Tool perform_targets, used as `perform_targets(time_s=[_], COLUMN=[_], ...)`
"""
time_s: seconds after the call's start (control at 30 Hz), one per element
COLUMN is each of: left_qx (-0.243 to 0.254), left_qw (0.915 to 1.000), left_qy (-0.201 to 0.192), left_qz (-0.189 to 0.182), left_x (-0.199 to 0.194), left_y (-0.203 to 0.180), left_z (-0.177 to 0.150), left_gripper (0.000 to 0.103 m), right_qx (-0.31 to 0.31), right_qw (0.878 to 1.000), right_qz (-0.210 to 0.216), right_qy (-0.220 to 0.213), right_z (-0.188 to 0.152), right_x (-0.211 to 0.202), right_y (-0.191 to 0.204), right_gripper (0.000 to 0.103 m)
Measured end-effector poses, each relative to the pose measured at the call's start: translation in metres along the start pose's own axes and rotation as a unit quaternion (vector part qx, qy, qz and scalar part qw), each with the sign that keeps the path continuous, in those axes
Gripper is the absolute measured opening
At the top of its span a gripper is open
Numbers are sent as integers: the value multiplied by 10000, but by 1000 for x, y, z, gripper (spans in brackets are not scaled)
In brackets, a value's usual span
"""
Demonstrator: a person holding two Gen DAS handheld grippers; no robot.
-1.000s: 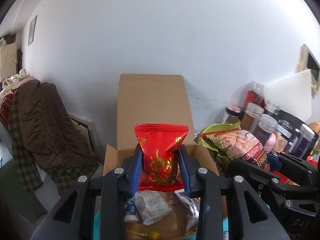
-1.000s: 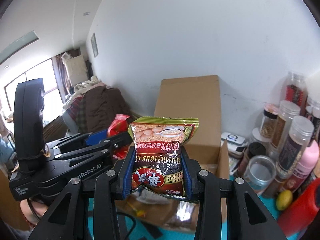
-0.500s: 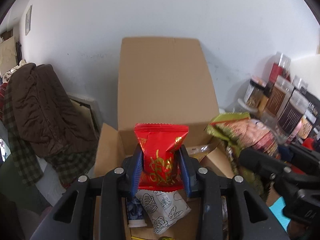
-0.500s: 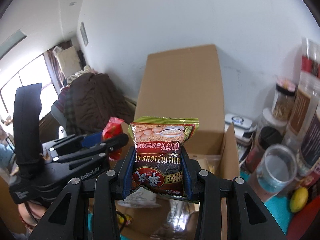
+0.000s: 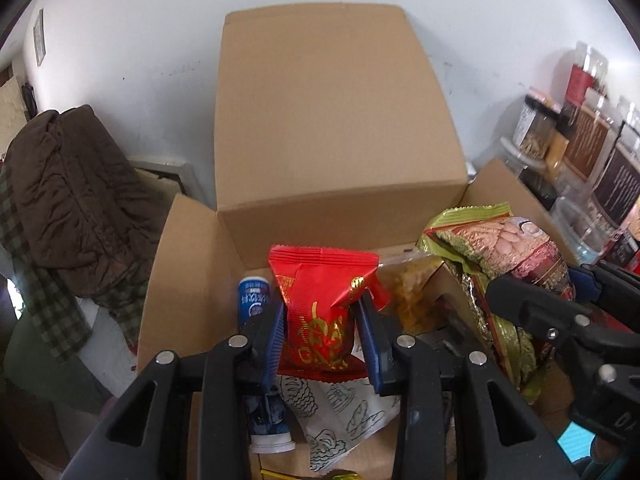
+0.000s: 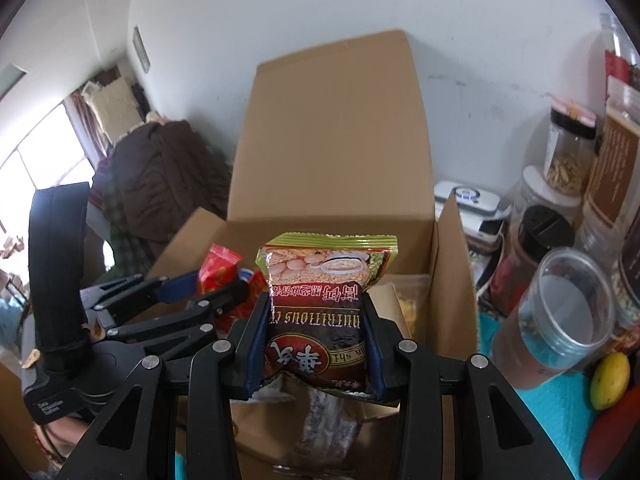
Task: Organize snacks
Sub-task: 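Lower the red packet and peanut pouch into the box and open both tools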
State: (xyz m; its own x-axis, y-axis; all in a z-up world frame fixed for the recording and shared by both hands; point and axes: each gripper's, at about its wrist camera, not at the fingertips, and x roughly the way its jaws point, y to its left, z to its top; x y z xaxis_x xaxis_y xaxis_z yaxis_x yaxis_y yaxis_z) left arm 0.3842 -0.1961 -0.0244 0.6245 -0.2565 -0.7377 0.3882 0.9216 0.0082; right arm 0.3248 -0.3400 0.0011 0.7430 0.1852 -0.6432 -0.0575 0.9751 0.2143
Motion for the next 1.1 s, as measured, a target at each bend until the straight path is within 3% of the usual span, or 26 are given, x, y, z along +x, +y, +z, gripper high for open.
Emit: perform_targets(time_s=[0.2,0.43,0.67,1.1], left_qx=[-16,-43,-111,-91], left_qw=[9997,9990,9960,9977], left_qy=[226,437,772,475], left_qz=[85,124,426,464], left_x=[10,21,28,-1], left_y=[1,1,2,-1], left_z=[-2,-2,1,7], left_gripper=[34,34,37,37], right_qx=[-95,-241,-230,-239], right_qw=[9991,9985,9981,9986], right_qz=[-260,-335,-410,-394], right_qy=[317,371,406,248], right_z=[-7,-9,-8,-5], right_x=[20,23,24,7], right_y=[1,6,6,11], right_gripper=[41,42,44,52])
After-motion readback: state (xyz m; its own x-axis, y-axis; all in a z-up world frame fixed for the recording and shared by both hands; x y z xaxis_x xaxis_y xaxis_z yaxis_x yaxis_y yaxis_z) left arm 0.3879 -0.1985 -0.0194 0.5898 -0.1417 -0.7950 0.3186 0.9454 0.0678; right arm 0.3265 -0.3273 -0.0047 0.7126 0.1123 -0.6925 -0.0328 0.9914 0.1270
